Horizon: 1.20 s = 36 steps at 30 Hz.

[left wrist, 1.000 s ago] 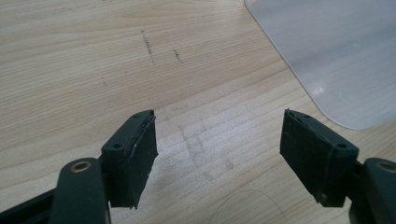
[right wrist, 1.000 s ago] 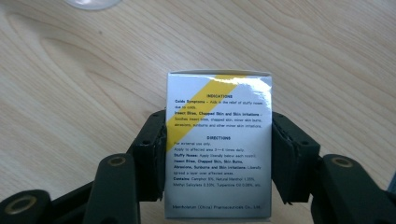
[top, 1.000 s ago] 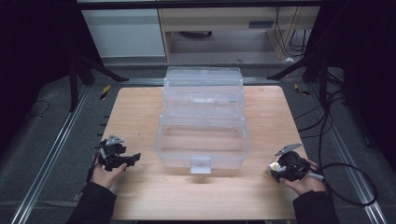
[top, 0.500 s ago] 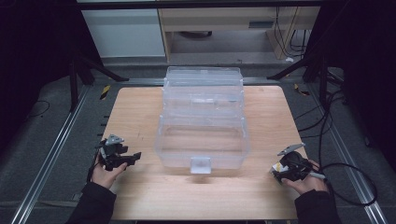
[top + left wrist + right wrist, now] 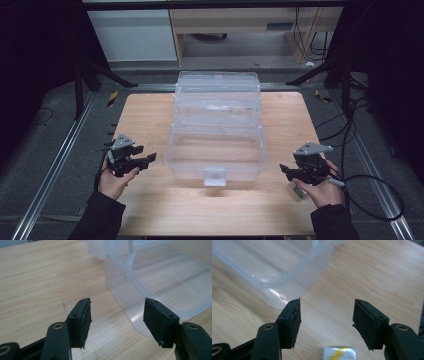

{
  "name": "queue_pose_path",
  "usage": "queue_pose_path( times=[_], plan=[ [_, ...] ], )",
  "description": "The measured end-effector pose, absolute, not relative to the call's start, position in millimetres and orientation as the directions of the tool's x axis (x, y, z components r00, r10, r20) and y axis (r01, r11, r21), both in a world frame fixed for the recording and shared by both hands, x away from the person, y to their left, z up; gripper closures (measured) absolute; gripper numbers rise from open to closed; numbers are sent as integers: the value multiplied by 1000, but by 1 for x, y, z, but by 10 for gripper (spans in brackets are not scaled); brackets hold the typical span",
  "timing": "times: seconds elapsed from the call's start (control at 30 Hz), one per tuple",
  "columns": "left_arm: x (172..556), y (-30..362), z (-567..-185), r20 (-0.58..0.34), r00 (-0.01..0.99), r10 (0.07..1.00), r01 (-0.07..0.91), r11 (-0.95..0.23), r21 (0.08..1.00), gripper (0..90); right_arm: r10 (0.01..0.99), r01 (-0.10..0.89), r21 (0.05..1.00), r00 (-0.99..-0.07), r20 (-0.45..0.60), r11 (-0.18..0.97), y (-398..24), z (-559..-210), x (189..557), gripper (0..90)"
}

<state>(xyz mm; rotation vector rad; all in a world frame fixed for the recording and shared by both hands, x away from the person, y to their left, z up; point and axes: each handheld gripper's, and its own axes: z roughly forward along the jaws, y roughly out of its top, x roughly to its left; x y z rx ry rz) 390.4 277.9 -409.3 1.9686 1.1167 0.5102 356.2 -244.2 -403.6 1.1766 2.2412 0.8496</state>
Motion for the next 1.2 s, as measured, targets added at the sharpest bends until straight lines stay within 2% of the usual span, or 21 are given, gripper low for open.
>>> queue_pose_path(
  times=[0.17,0.47,0.7,0.77,0.97,1.07,1.2],
  plan=[
    [390,264,-399,-19,563,826,502,-323,802,411,827,517,740,-554,-94,431,-230,-393,359,399],
    [407,243,-396,-8,582,813,506,-354,787,464,813,516,741,-578,-70,430,-208,-386,381,407],
    [420,231,-406,39,582,812,531,-416,739,516,817,550,713,-574,-57,435,-197,-400,393,430],
    [420,231,-408,38,580,813,542,-421,727,525,819,558,703,-571,-60,441,-195,-403,394,445],
    [419,232,-412,-11,593,805,556,-399,729,579,818,585,684,-575,-29,436,-191,-411,401,574],
    [418,231,-413,-19,604,797,556,-403,727,618,816,568,686,-575,-64,454,-189,-410,402,645],
    [415,228,-413,-11,603,797,555,-411,723,635,813,559,690,-578,-75,461,-189,-409,403,657]
  ],
)
